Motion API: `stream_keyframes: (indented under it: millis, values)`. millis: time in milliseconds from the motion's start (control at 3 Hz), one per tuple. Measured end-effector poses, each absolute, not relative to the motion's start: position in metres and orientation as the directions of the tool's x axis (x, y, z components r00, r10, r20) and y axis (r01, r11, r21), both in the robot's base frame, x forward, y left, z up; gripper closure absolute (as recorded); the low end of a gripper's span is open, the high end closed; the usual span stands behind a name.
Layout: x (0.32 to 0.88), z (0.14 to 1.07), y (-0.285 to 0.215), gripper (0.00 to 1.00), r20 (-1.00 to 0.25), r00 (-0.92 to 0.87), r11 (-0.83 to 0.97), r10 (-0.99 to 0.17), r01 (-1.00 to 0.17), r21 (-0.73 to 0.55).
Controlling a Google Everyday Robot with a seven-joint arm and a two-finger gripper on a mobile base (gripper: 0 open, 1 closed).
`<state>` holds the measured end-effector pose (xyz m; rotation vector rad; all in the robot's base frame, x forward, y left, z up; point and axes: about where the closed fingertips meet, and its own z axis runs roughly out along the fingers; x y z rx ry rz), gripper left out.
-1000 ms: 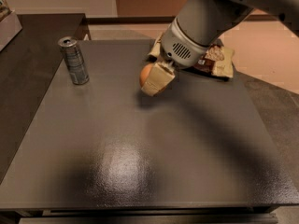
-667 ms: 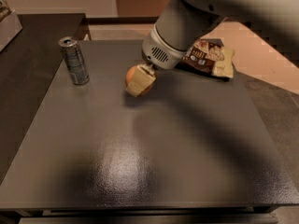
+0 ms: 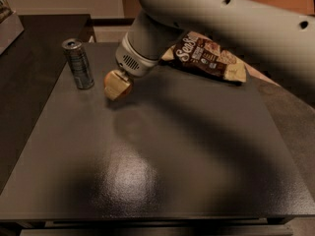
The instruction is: Move orange near redbull can
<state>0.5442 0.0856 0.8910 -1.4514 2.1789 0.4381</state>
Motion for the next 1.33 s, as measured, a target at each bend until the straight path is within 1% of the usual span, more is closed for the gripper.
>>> stream_keyframes:
  millis: [667, 1000, 1333]
  values:
    - [0.569, 0.882, 0.140, 1.00, -0.572, -0.293, 0.352, -0.766, -0.936, 0.008]
    - [0.577, 0.873, 0.154, 0.83, -0.573, -0.284, 0.336, -0.769, -0.942, 0.016]
    - [0.582, 0.863, 0.160, 0.59, -0.564, -0.287, 0.337, -0.775, -0.941, 0.016]
